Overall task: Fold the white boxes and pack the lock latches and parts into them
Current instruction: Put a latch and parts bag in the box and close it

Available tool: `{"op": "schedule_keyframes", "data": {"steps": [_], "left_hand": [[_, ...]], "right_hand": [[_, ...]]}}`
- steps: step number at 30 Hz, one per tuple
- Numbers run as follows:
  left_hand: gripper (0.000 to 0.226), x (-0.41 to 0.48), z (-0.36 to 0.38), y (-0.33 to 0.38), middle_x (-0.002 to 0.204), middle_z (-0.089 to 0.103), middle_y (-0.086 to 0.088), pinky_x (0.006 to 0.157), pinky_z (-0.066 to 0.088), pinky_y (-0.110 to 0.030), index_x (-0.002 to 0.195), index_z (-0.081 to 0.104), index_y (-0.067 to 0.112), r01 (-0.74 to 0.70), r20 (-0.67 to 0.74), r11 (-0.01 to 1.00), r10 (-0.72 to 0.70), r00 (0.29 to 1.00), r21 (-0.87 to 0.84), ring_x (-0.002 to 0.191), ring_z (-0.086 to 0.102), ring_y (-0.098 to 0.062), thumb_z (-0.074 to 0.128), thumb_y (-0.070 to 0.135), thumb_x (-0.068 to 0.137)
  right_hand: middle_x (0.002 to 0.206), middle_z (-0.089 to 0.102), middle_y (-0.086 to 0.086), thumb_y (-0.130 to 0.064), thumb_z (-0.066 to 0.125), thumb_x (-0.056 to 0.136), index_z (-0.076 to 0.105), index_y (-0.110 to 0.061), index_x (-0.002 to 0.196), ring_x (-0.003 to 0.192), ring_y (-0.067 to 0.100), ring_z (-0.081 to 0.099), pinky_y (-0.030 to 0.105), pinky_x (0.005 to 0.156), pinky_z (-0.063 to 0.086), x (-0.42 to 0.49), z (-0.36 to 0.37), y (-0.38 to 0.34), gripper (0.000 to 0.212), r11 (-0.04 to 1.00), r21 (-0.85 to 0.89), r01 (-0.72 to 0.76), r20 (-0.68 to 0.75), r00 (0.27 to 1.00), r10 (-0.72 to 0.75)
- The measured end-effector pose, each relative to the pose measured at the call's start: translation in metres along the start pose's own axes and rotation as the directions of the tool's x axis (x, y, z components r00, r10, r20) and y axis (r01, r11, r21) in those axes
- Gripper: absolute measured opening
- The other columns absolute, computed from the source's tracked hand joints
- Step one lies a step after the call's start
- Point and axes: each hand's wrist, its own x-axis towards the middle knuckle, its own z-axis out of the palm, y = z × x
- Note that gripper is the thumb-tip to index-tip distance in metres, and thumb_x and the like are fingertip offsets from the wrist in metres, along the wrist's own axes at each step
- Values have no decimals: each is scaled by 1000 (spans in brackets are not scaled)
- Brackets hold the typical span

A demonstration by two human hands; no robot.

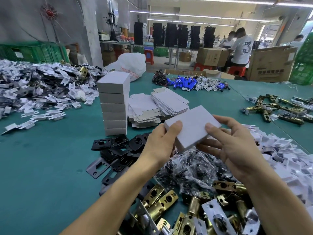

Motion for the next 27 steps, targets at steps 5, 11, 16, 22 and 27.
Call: {"op": "schedule_keyframes", "data": {"steps": [5, 11, 16, 22, 27], "left_hand": [[34, -3, 5, 4, 96, 60, -7, 43, 46, -25, 116, 33, 27, 93, -50, 993, -97, 994, -74, 43, 57, -12, 47, 54, 100], [32, -3, 11, 3, 88, 50, -7, 42, 31, -24, 100, 38, 28, 74, -196, 976, -115, 974, -205, 50, 41, -10, 40, 59, 89], [20, -1, 4, 11, 81, 47, -8, 37, 32, -22, 108, 43, 18, 185, -90, 943, -217, 972, -276, 41, 40, -8, 44, 36, 99], [26, -2, -12, 31, 70, 72, -13, 45, 56, -27, 110, 54, 5, 185, 59, 909, -176, 983, -374, 54, 68, -25, 67, 21, 94], [27, 14, -34, 46, 78, 63, -13, 52, 61, -35, 99, 49, 7, -138, -359, 897, -26, 933, -421, 64, 72, -32, 72, 20, 91]], "right_hand": [[103, 62, 18, -4, 65, 90, 54, -17, 107, 76, 29, 74, 35, 61, 60, -5, 12, 5, 24, 999, -36, 26, 41, 999, -24], [112, 55, 9, -24, 50, 102, 38, -26, 122, 71, 23, 75, 32, 65, 61, -13, 23, 9, 23, 946, -309, 93, 87, 994, -69], [107, 58, 5, -31, 48, 102, 39, -24, 126, 68, 18, 74, 35, 67, 60, -10, 21, 11, 27, 906, -415, 84, 57, 996, -67], [112, 61, -2, -36, 56, 98, 40, -32, 138, 85, 13, 70, 35, 74, 61, -3, 8, 1, 44, 913, -392, 114, -6, 992, -127], [116, 58, -9, -44, 62, 91, 43, -42, 135, 79, 9, 71, 48, 87, 58, -7, 8, -1, 48, 896, -431, 111, 73, 993, -88]]}}
